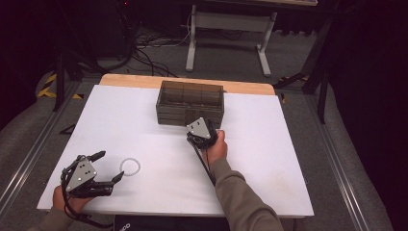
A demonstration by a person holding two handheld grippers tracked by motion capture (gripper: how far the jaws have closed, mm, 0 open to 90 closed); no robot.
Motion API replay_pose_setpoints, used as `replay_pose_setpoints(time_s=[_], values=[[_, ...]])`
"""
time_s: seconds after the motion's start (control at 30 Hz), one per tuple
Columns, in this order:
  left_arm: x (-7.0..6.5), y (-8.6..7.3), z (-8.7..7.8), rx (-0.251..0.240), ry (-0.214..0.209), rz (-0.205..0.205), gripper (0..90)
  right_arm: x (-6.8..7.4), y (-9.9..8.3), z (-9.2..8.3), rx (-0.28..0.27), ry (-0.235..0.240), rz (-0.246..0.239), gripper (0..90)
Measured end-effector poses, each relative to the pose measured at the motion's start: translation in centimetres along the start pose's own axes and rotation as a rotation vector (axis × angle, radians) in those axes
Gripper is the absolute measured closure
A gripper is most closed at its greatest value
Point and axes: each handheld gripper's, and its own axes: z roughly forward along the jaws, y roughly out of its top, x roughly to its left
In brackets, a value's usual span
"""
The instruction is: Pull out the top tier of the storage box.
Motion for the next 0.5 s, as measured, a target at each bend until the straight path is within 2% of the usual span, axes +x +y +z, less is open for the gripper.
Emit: replay_pose_setpoints(time_s=[0.17, 0.27, 0.37, 0.5], values=[[0.09, -0.04, 0.01, 0.000, -0.012, -0.006, 11.7, 0.30, -0.12, 0.68, 0.005, -0.053, -0.029, 64.0], [0.10, -0.09, 0.05, 0.002, -0.007, -0.008, 11.7, 0.33, -0.08, 0.75, -0.003, -0.055, -0.016, 69.3], [0.08, -0.11, 0.16, 0.006, -0.009, -0.007, 11.7, 0.59, -0.16, 0.93, 0.009, -0.062, -0.022, 76.2], [0.05, -0.11, 0.19, 0.008, -0.006, -0.004, 11.7, 0.81, -0.10, 0.93, 0.007, -0.070, -0.035, 80.5]])
